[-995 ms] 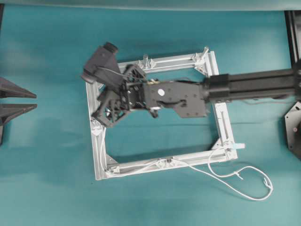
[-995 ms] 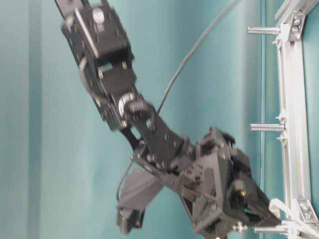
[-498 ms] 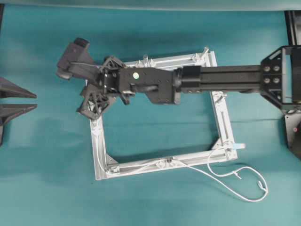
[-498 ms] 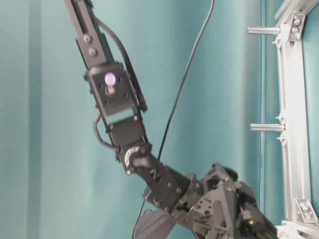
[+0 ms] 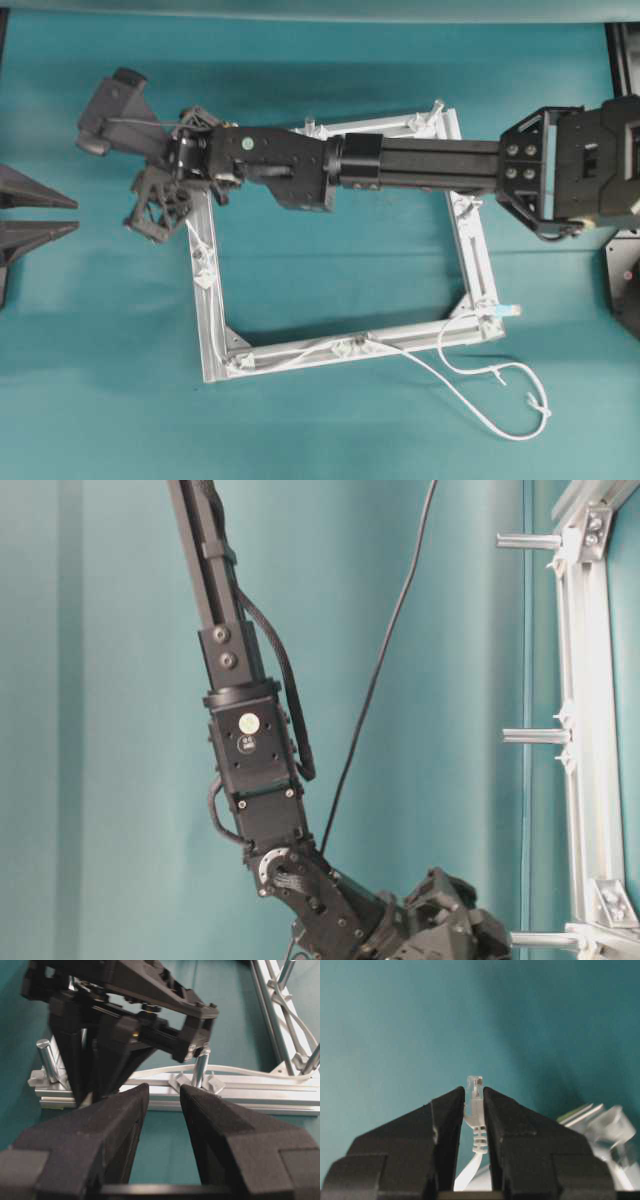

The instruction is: Move the cable alternately left and right between 8 pins so it hooks onto each one.

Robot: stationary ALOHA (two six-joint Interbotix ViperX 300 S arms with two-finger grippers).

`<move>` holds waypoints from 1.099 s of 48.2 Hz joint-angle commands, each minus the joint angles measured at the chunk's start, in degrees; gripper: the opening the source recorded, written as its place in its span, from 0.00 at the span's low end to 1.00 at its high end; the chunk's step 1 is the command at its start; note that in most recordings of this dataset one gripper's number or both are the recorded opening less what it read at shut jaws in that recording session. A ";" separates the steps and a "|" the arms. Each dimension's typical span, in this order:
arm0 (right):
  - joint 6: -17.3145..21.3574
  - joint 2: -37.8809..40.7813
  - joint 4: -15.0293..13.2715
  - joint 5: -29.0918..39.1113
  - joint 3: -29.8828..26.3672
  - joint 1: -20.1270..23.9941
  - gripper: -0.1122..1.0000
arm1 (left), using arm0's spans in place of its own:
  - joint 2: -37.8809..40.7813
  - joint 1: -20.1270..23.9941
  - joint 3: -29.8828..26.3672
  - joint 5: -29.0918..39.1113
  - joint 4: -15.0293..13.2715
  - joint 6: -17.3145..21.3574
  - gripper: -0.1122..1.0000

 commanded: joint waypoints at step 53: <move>5.98 -1.67 -1.23 -1.41 -0.70 -7.03 0.25 | 0.44 0.00 -0.88 -0.26 0.00 0.18 0.50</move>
